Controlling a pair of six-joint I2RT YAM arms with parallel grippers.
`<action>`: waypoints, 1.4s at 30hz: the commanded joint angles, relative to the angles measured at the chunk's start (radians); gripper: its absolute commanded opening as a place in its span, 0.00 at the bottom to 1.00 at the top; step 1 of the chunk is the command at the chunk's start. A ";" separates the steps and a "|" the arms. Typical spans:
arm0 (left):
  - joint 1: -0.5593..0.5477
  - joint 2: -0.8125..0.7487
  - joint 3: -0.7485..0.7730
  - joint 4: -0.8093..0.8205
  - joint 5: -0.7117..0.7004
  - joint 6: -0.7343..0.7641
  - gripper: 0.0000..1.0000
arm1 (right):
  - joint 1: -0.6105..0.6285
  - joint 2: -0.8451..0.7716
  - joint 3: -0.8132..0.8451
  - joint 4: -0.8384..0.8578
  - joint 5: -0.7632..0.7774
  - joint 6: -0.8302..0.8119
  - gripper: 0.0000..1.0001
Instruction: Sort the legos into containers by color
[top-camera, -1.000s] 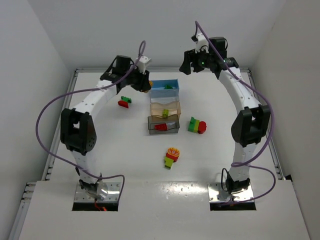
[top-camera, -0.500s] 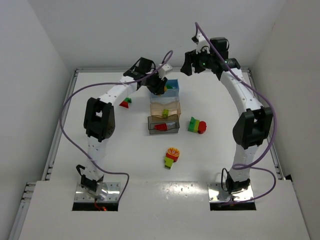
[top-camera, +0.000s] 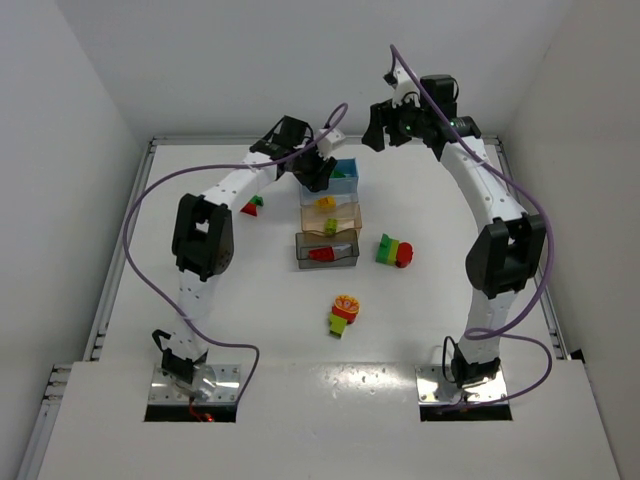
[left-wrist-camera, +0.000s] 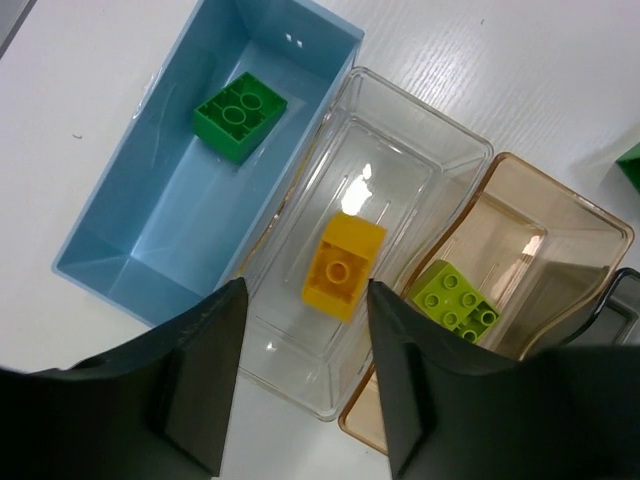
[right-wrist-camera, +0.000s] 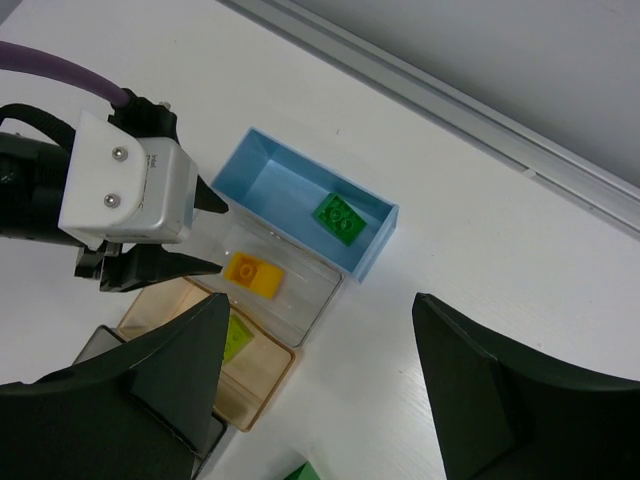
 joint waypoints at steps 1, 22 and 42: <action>-0.005 -0.008 0.028 0.017 -0.018 0.006 0.58 | -0.003 -0.039 0.006 0.028 0.004 -0.009 0.74; 0.240 -0.316 -0.388 0.080 -0.387 -0.318 0.60 | 0.006 -0.020 0.005 0.028 -0.005 -0.009 0.74; 0.250 -0.098 -0.256 -0.033 -0.465 -0.290 0.58 | 0.015 -0.022 -0.004 0.028 0.013 -0.018 0.74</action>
